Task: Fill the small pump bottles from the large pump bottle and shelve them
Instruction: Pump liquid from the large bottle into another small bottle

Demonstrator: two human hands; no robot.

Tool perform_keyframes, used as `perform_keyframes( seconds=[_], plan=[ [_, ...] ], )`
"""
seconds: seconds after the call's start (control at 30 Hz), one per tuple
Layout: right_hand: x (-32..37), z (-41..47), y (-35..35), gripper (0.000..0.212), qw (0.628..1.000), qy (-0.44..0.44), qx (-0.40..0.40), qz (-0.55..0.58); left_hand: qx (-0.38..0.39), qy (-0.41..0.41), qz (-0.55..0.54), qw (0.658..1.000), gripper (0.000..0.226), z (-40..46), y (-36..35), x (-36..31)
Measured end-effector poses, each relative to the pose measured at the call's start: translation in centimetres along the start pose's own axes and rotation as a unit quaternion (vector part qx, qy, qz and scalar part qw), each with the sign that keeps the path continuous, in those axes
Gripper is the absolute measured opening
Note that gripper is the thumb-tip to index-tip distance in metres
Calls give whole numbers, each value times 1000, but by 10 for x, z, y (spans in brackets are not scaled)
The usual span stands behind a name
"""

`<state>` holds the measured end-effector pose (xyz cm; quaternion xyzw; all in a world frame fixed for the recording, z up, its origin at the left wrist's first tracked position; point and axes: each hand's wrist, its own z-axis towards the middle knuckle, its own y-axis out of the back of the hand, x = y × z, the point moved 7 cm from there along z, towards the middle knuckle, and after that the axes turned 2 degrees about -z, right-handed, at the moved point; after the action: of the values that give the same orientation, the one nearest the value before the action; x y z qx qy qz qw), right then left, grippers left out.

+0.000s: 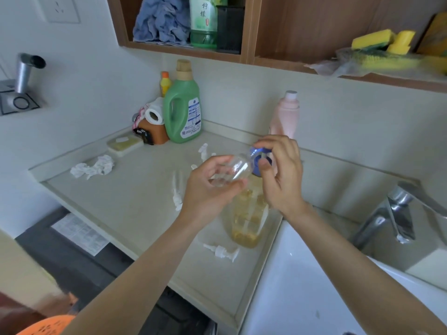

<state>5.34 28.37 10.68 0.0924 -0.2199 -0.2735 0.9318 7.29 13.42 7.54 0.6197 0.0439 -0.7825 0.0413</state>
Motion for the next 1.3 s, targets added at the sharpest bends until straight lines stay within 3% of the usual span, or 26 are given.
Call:
perform_keyframes(
  seconds=[0.17,0.3,0.6,0.9,1.0,1.13,1.3],
  plan=[
    [-13,1,2,40,999,1,19,34,-1,-5,-4,1000,36,0,-1,-4],
    [-17,-14,0,50,998,-4,-16,66,-1,-1,-9,1000,38,-1,-5,1],
    [-16,-25,-14,24,998,6,-44,54,-18,33,1,999,38,-2,-2,19],
    [-14,-2,-3,35,1000,0,10,28,-6,13,0,1000,39,-2,-4,-2],
    [-17,-6,-6,48,999,3,-4,46,-8,17,-2,1000,39,-3,-4,0],
    [-16,-12,-9,31,996,-2,-66,57,-20,32,6,999,40,-2,-3,11],
    [-16,-18,-10,32,996,-12,-88,15,-21,46,12,999,40,-4,-2,20]
  ],
)
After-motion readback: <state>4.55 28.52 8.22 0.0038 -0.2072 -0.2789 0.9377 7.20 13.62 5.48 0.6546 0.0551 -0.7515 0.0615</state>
